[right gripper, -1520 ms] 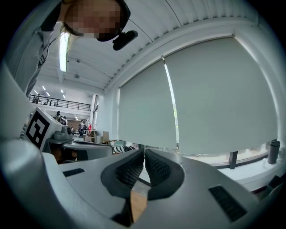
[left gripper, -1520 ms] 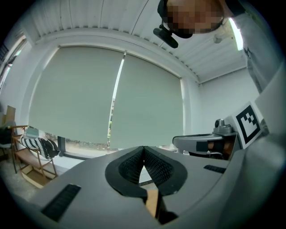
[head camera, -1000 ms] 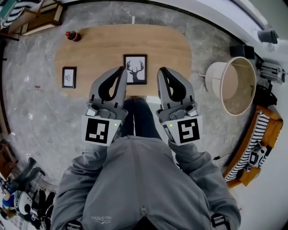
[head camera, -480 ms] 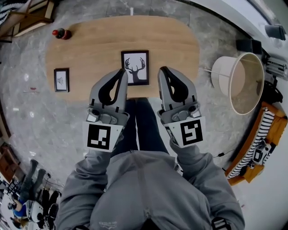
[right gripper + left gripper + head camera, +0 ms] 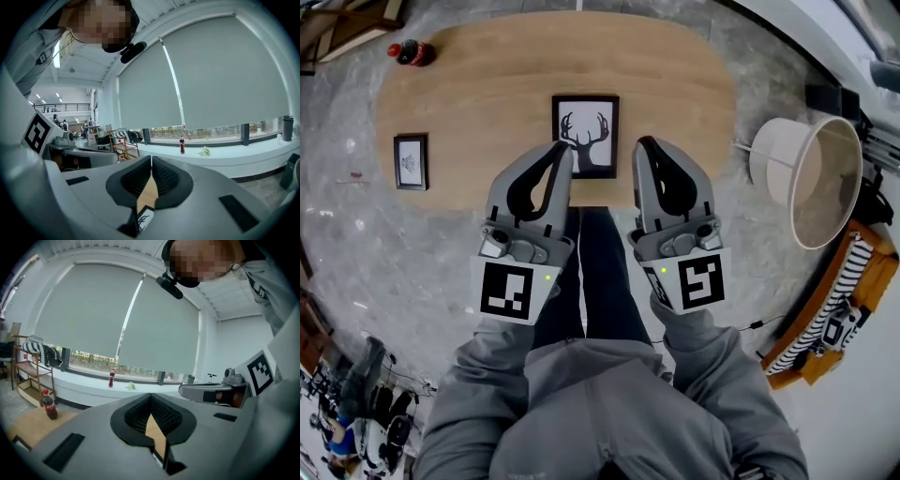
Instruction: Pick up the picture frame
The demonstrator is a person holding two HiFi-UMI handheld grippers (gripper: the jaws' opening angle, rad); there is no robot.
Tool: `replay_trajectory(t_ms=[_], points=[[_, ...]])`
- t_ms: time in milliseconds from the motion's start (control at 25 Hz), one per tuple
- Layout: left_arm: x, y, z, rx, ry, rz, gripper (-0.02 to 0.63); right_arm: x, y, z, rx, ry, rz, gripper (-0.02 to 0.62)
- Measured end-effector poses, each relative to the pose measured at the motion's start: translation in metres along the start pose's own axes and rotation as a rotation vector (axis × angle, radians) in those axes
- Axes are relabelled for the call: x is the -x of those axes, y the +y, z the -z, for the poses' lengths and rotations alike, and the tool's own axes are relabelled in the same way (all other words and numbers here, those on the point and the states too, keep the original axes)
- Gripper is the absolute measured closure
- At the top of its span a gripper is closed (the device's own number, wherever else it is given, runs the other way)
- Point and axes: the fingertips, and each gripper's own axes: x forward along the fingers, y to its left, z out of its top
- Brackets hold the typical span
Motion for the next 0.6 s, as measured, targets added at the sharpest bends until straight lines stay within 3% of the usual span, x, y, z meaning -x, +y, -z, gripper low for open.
replay_trajectory(t_ms=[160, 400, 600], points=[[-0.005, 0.013, 0.026, -0.020, 0.006, -0.018, 0.588, -0.008, -0.003, 0.024, 0.014, 0.007, 0.008, 0.561], [-0.017, 0.033, 0.056, 0.013, -0.006, -0.054, 0.588, -0.019, -0.009, 0.059, 0.032, 0.047, 0.010, 0.561], [-0.026, 0.040, 0.091, 0.046, 0.046, -0.053, 0.589, -0.025, -0.012, 0.088, 0.026, 0.080, 0.007, 0.561]])
